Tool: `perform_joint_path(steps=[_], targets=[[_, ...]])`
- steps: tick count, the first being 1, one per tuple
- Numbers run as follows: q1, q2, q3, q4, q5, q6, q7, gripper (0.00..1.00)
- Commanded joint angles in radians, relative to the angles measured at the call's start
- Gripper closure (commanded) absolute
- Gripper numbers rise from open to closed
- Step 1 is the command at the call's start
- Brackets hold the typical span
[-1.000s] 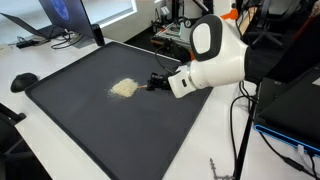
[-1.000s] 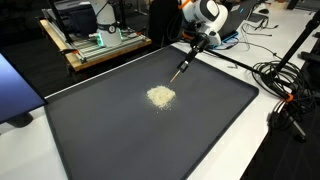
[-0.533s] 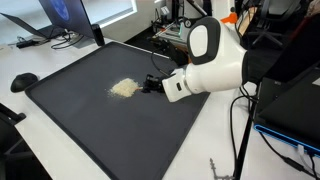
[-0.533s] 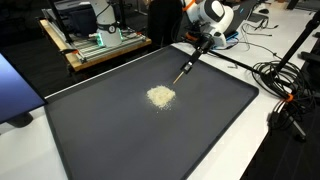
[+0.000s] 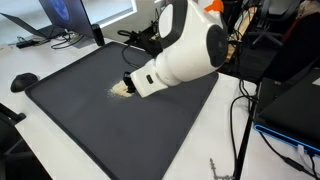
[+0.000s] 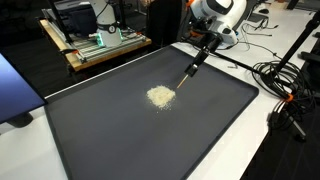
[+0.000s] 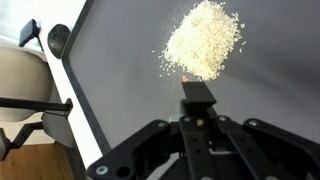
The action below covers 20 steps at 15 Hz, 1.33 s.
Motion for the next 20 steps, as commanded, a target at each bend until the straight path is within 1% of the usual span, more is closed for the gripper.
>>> perform_joint_path(steps=[1,7,12,16,20], targets=[[-0.073,-0.031,0.018,0.024,0.098,0.052,-0.138,0.97],[-0.164,-0.059,0.01,0.064,0.27,0.106,-0.349,0.97],[-0.247,-0.079,0.002,0.099,0.455,0.105,-0.518,0.97],[-0.316,-0.094,-0.001,0.114,0.589,0.113,-0.603,0.97],[-0.4,-0.113,0.008,0.097,0.732,0.143,-0.692,0.97]])
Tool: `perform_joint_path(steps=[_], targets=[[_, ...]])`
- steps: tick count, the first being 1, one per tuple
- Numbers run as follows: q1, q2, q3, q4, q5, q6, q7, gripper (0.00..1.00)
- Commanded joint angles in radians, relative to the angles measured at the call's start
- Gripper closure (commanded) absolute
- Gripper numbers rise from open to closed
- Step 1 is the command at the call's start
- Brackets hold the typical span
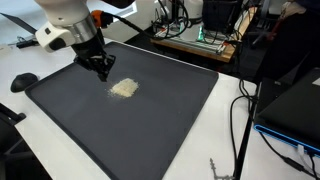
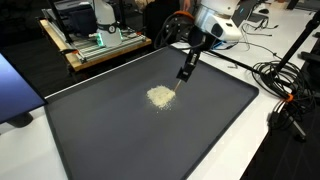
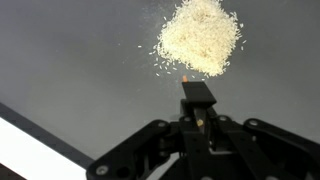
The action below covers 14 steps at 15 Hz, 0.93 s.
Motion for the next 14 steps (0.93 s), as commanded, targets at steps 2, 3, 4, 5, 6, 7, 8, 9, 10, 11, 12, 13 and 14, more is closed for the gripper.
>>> perform_joint_path(steps=[2,3,4,5,6,7,8,9,10,11,12,13,14], targets=[[-0.094,-0.033,0.015,-0.036,0.167,0.047,-0.104,0.97],[-0.114,-0.038,0.017,-0.047,0.199,0.061,-0.122,0.97],[-0.13,-0.041,0.018,-0.053,0.228,0.072,-0.137,0.97],[-0.148,-0.047,0.019,-0.067,0.257,0.095,-0.15,0.97],[-0.164,-0.055,0.019,-0.082,0.286,0.119,-0.155,0.97],[-0.182,-0.063,0.022,-0.1,0.318,0.142,-0.166,0.97],[-0.201,-0.075,0.026,-0.124,0.353,0.168,-0.183,0.97],[-0.22,-0.091,0.031,-0.156,0.392,0.195,-0.201,0.97],[-0.239,-0.108,0.036,-0.19,0.433,0.226,-0.219,0.97],[-0.262,-0.13,0.039,-0.232,0.485,0.269,-0.231,0.97],[-0.284,-0.149,0.045,-0.269,0.535,0.297,-0.255,0.97],[-0.301,-0.167,0.045,-0.303,0.578,0.322,-0.273,0.97],[-0.321,-0.185,0.048,-0.339,0.627,0.337,-0.303,0.97]])
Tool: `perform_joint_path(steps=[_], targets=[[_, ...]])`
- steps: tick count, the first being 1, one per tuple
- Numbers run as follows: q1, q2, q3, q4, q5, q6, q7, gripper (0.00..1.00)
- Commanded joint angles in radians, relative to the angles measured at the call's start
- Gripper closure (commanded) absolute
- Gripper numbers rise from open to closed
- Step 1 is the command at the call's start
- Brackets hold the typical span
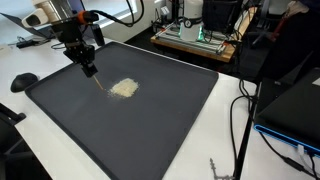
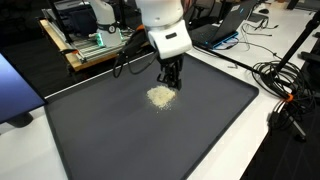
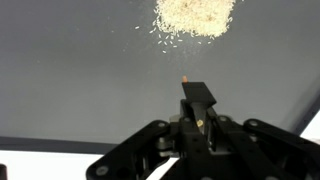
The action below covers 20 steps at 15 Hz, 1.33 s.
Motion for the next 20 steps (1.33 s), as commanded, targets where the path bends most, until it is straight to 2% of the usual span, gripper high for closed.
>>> perform_joint_path(steps=[1,5,10,17,20], targets=[[-0.081,-0.114,0.024,-0.19,0.174,0.079,-0.101,0.97],[-0.14,-0.179,0.012,-0.315,0.38,0.058,-0.201,0.97],[-0.163,-0.245,-0.037,-0.464,0.695,0.047,-0.363,0.97],[-0.132,-0.288,-0.169,-0.636,1.08,-0.024,-0.619,0.97],[-0.108,-0.286,-0.228,-0.69,1.169,-0.056,-0.672,0.97]])
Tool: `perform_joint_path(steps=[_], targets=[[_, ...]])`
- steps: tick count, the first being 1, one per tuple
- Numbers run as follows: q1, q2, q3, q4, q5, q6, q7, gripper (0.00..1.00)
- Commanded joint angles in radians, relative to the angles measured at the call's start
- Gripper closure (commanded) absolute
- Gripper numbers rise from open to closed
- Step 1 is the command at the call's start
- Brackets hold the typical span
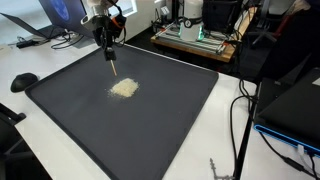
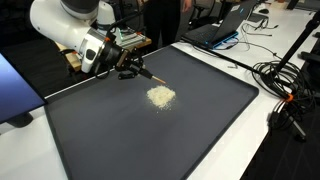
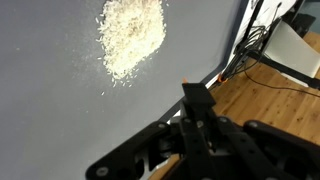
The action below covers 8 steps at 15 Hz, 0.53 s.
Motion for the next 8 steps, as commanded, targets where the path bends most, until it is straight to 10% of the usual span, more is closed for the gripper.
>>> perform_joint_path(steps=[1,8], targets=[[0.042,-0.035,-0.075,-0.088,0.118,-0.042,-0.072,0.97],[0.081,-0.016,-0.146,-0.144,0.23,-0.096,-0.107,0.97]])
